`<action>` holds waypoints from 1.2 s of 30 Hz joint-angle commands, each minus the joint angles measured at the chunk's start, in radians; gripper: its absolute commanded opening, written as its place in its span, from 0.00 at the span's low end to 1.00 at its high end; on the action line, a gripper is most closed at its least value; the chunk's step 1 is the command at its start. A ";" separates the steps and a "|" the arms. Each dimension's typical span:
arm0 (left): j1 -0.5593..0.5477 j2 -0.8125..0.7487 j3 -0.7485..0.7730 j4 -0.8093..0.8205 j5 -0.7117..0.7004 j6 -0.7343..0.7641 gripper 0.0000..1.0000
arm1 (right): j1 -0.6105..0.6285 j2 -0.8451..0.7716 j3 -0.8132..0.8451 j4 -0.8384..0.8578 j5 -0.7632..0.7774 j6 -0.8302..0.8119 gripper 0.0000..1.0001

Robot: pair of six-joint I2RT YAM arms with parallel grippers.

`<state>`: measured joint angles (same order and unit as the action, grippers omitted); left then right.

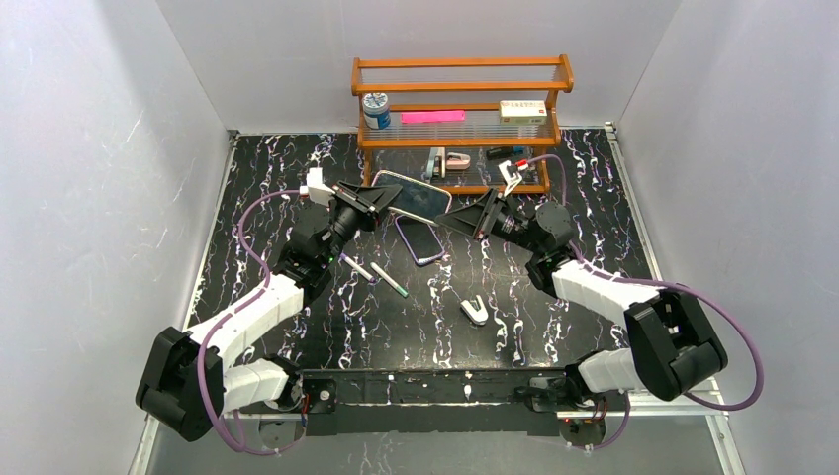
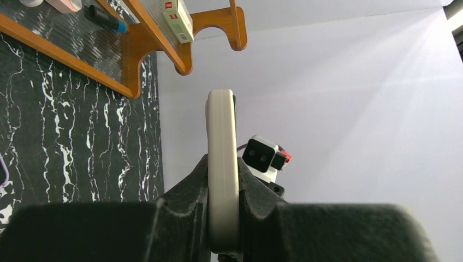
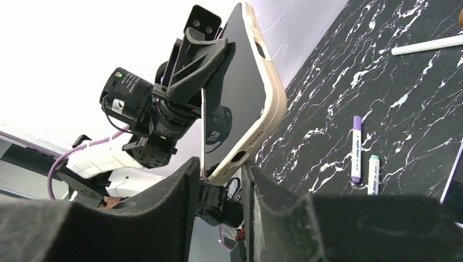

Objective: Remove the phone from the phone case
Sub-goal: Remove the phone case from the phone.

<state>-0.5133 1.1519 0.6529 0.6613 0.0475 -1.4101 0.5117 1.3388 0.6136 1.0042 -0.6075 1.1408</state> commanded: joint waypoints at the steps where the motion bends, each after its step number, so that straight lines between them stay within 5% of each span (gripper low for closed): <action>1: -0.001 -0.040 0.012 0.102 -0.021 -0.027 0.00 | 0.007 0.012 0.060 0.103 -0.018 0.017 0.39; 12: -0.001 -0.013 0.000 0.066 -0.028 -0.138 0.00 | 0.012 0.047 0.087 0.185 -0.093 -0.043 0.01; 21: -0.001 0.009 0.062 0.001 0.015 -0.147 0.00 | 0.016 0.089 0.174 0.136 -0.273 -0.287 0.01; 36: -0.001 0.028 0.091 0.047 0.138 -0.113 0.00 | 0.028 0.070 0.238 -0.039 -0.279 -0.814 0.01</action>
<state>-0.4797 1.1732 0.6888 0.6693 0.0563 -1.5173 0.4919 1.4261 0.7696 1.0130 -0.8387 0.6079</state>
